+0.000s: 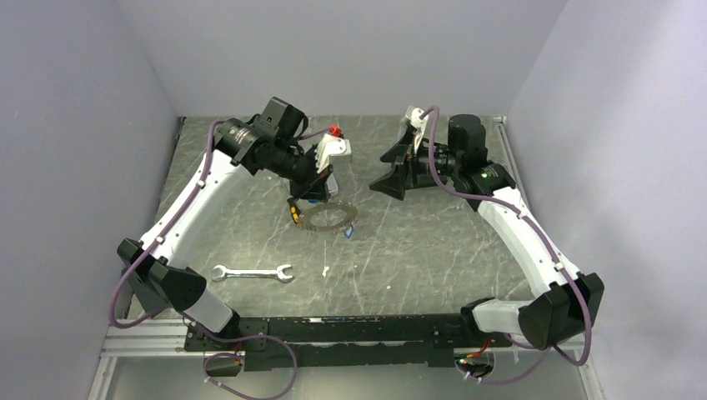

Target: Remove the keys from the keyring

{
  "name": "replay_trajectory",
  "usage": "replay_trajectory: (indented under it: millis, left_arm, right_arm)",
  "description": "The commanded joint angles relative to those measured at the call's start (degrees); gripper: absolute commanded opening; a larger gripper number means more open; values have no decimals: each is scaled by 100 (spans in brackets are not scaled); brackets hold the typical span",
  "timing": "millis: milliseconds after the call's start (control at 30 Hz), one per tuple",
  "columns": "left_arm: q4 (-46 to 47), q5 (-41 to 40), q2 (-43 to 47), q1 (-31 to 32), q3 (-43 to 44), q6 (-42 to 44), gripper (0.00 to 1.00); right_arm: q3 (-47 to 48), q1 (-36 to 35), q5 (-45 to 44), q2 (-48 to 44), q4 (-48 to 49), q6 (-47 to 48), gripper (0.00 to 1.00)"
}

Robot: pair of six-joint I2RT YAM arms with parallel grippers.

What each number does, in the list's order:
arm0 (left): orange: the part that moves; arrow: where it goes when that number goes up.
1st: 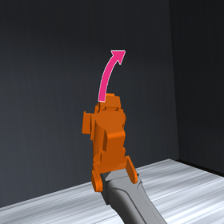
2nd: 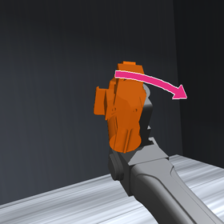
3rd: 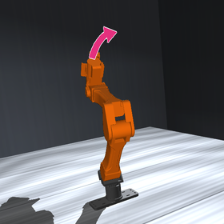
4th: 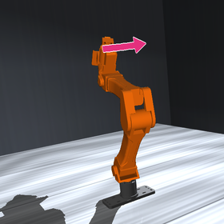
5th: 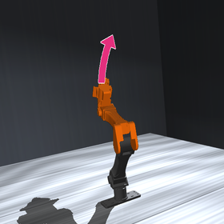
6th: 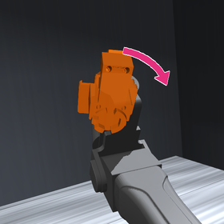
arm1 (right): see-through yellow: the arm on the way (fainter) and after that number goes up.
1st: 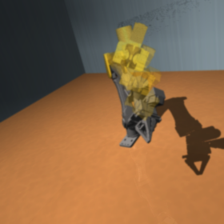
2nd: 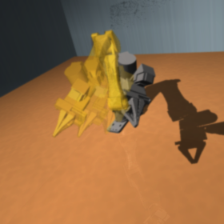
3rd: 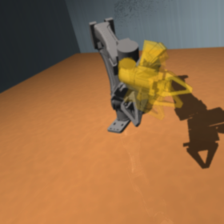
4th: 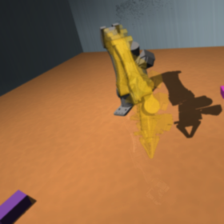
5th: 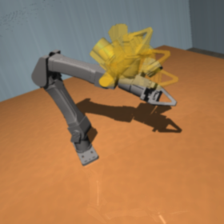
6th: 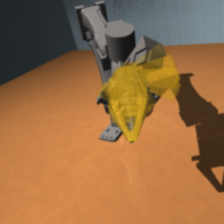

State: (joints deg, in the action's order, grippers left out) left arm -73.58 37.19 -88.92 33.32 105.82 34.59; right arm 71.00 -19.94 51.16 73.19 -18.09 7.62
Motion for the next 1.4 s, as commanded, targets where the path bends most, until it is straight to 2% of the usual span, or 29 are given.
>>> replay_trajectory:
  millis: [0,200,333,433,533,633,833,1033,1267,1367]
  left_arm:
    - [125,59,-94,17,195,-741,0]
    - [406,302,-52,17,23,-1304,0]
    - [610,337,-47,17,-112,-1652,0]
    - [656,332,-46,14,-179,-1626,0]
    - [648,704,16,17,-297,-1472,0]
    - [756,999,14,-4,-389,-1714,0]
    - [701,2166,-131,-317,-548,-1956,0]
    - [1114,3341,-47,-631,-1037,-2612,0]
    - [1547,3764,6,-779,-1355,-3163,0]
    - [1670,3602,41,-801,-1421,-3361,0]
  right_arm:
    - [-131,-40,668,-257,-196,316,94]
    - [-281,-98,1174,-241,-149,490,83]
    - [-262,-311,1163,-208,-163,560,76]
    - [-255,-473,1015,-166,-168,604,72]
    - [-230,-546,1017,-95,-79,503,68]
    - [-184,-625,1047,-22,-9,343,63]
    - [-185,-669,946,-42,-1,290,62]
    - [-136,-662,836,-179,-366,598,62]
    - [-98,-659,931,-202,-345,472,60]
    - [-74,-669,943,-204,-353,431,58]
